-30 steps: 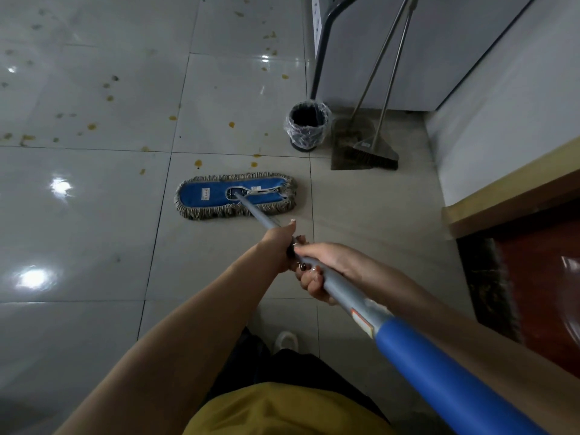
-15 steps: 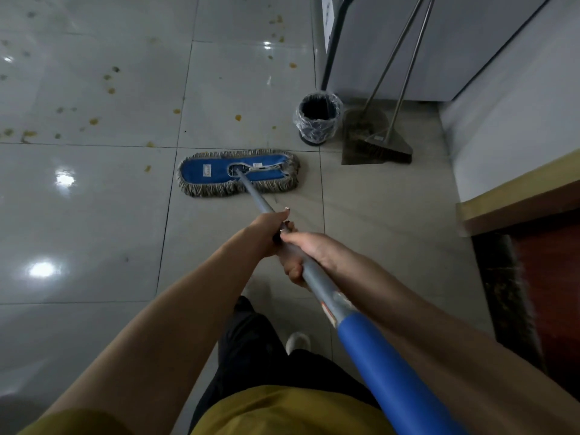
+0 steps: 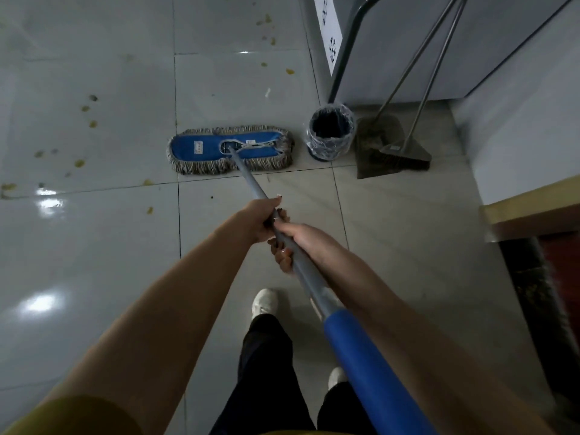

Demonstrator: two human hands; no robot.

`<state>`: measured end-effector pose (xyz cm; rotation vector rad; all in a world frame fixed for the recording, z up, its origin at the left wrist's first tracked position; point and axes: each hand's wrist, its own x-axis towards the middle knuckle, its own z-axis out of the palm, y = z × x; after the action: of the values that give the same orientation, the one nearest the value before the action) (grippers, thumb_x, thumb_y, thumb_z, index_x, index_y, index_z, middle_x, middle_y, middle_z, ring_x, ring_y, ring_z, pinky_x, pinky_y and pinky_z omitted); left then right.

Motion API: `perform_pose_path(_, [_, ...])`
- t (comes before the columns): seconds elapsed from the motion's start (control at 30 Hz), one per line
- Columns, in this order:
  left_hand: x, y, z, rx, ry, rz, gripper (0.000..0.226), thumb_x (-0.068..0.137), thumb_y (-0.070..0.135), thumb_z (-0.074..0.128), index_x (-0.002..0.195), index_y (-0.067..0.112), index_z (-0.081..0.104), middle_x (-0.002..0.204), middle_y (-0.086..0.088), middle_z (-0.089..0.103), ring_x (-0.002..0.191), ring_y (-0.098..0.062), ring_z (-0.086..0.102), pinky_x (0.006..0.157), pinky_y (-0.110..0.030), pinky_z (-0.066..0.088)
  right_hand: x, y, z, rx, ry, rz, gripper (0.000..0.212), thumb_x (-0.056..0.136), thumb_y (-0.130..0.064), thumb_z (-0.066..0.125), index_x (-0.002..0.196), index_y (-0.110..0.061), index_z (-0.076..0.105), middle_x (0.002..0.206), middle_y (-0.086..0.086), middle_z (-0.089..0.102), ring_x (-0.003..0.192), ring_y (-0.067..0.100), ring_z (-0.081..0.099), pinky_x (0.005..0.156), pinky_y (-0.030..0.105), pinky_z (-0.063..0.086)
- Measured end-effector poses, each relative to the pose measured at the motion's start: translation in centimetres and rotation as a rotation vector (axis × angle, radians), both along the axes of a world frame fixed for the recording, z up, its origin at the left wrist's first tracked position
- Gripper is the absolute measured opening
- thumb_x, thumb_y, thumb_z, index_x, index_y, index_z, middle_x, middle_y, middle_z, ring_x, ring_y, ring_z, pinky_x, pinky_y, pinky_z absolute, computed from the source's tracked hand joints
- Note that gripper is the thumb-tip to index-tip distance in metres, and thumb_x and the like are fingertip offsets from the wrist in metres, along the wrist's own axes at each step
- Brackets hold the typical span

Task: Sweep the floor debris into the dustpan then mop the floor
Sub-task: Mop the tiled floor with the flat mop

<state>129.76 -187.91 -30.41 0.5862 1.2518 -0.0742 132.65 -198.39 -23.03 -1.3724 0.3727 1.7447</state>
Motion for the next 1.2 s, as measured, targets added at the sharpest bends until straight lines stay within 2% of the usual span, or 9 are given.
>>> perform_pose_path(0.2, [1.4,9.5,-1.1,-0.03,-0.059,-0.005,0.027,0.098,0.022,0.048,0.075,0.011,0.037,0.063,-0.003,0.041,0.052,-0.012,0.043,0.037,-0.015,0.044,1.0,9.1,-1.2,0.005,-0.083,-0.054,0.031,0.097,-0.024,0.05,0.072,-0.006,0.047,0.06,0.004,0.044,0.025,0.005,0.041,0.029,0.012,0.035])
perform_pose_path(0.4, [3.9,11.9,-1.8,0.074,0.042,0.156,0.035,0.097,0.038,0.045,0.078,0.009,0.04,0.066,-0.004,0.054,0.046,-0.014,0.056,0.038,-0.018,0.048,2.5,13.0,-1.8,-0.026,-0.064,-0.054,0.033,0.098,-0.027,0.049,0.071,-0.008,0.045,0.06,0.003,0.042,0.023,0.004,0.04,0.027,0.012,0.034])
perform_pose_path(0.53, [3.7,10.9,-1.6,-0.022,-0.022,0.146,0.032,0.098,0.035,0.045,0.084,0.008,0.038,0.076,-0.01,0.06,0.063,-0.021,0.062,0.052,-0.032,0.055,2.6,12.1,-1.8,-0.055,-0.114,-0.021,0.036,0.096,-0.027,0.052,0.068,-0.007,0.046,0.058,0.003,0.043,0.023,0.005,0.04,0.027,0.011,0.033])
perform_pose_path(0.7, [2.7,9.7,-1.0,-0.065,-0.068,0.058,0.026,0.096,0.022,0.05,0.106,0.003,0.035,0.081,-0.017,0.057,0.067,-0.026,0.06,0.044,-0.034,0.055,2.2,9.9,-1.8,-0.061,-0.161,-0.007,0.034,0.096,-0.028,0.052,0.072,-0.005,0.048,0.061,0.005,0.046,0.025,0.005,0.043,0.029,0.012,0.036])
perform_pose_path(0.77, [2.4,8.6,-0.8,-0.068,-0.068,0.036,0.027,0.096,0.02,0.051,0.107,0.003,0.034,0.081,-0.02,0.058,0.064,-0.028,0.062,0.042,-0.033,0.056,2.1,8.7,-1.6,-0.064,-0.163,0.001,0.035,0.097,-0.029,0.051,0.072,-0.005,0.048,0.061,0.005,0.046,0.024,0.005,0.042,0.03,0.012,0.036])
perform_pose_path(0.9, [2.1,5.7,-0.6,-0.084,-0.064,-0.016,0.026,0.095,0.018,0.052,0.11,0.005,0.035,0.083,-0.025,0.061,0.045,-0.026,0.066,0.043,-0.032,0.056,2.0,5.4,-1.2,-0.081,-0.12,-0.012,0.032,0.097,-0.026,0.051,0.074,-0.005,0.046,0.064,0.006,0.044,0.022,0.005,0.04,0.029,0.01,0.035])
perform_pose_path(0.97, [2.0,4.0,-0.8,-0.094,-0.055,-0.028,0.031,0.095,0.018,0.053,0.118,0.007,0.036,0.099,-0.028,0.059,0.049,-0.028,0.067,0.045,-0.034,0.057,2.0,3.5,-0.8,-0.092,-0.106,-0.002,0.032,0.097,-0.026,0.051,0.073,-0.006,0.045,0.063,0.006,0.043,0.021,0.005,0.039,0.028,0.01,0.035])
perform_pose_path(1.07, [1.6,1.0,-1.0,-0.12,-0.054,-0.044,0.046,0.094,0.017,0.054,0.134,0.008,0.032,0.133,-0.028,0.043,0.064,-0.031,0.069,0.049,-0.038,0.059,1.6,0.5,-0.2,-0.109,-0.097,0.016,0.033,0.098,-0.025,0.05,0.072,-0.006,0.045,0.063,0.005,0.042,0.02,0.005,0.039,0.028,0.01,0.034])
perform_pose_path(1.2, [0.3,-3.2,-0.6,-0.124,-0.045,-0.085,0.049,0.095,0.018,0.052,0.136,0.008,0.027,0.137,-0.026,0.04,0.052,-0.029,0.069,0.045,-0.036,0.057,-0.5,-3.4,-0.1,-0.119,-0.17,0.022,0.035,0.099,-0.025,0.048,0.071,-0.005,0.045,0.062,0.007,0.043,0.02,0.005,0.038,0.028,0.009,0.034])
